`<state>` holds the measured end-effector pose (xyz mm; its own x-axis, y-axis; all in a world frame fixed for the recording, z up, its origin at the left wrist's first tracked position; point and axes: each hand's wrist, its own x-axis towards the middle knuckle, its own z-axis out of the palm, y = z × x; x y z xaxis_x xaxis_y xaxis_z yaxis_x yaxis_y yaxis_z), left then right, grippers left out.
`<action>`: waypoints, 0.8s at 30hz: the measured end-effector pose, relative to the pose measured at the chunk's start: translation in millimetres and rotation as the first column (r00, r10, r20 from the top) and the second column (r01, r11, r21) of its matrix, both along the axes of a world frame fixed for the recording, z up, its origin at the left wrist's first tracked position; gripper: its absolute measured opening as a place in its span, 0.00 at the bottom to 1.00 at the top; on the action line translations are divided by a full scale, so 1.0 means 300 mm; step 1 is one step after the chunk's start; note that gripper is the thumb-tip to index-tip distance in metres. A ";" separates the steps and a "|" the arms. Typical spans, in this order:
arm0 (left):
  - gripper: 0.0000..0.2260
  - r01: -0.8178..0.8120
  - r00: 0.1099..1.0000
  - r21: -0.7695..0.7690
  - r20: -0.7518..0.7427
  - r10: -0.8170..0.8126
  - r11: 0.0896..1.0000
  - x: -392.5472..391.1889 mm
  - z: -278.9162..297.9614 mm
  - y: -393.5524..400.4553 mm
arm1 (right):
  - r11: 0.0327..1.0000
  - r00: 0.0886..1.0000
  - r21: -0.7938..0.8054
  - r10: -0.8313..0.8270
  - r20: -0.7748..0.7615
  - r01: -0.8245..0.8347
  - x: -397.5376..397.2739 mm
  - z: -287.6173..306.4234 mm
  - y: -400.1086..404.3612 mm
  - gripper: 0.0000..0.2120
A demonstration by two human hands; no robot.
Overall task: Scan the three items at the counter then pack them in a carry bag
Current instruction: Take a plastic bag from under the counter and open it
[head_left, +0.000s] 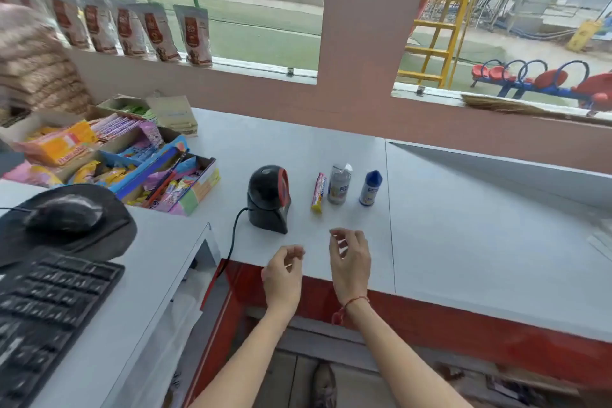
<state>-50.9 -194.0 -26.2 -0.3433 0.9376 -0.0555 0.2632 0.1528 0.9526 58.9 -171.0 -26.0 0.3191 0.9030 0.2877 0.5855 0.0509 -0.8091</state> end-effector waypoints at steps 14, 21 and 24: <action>0.17 -0.284 0.692 -0.173 -0.718 0.077 0.943 -0.524 -0.089 -0.647 | 0.706 0.623 -0.383 0.707 0.334 -0.596 -0.640 -0.027 -0.382 0.21; 0.22 -0.284 0.593 -0.222 -0.805 -0.011 0.933 -0.586 -0.156 -0.663 | 0.812 0.608 -0.355 0.583 0.539 -0.463 -0.732 -0.047 -0.442 0.13; 0.22 -0.236 0.527 -0.203 -0.848 -0.050 0.950 -0.569 -0.134 -0.678 | 0.847 0.837 -0.259 0.515 0.187 -0.463 -0.708 -0.016 -0.464 0.13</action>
<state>-221.4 -397.4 -66.5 -0.4479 0.8911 0.0734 0.8801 0.4249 0.2118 -153.4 -310.4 -30.8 -0.2353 0.9669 0.0984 0.7025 0.2391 -0.6703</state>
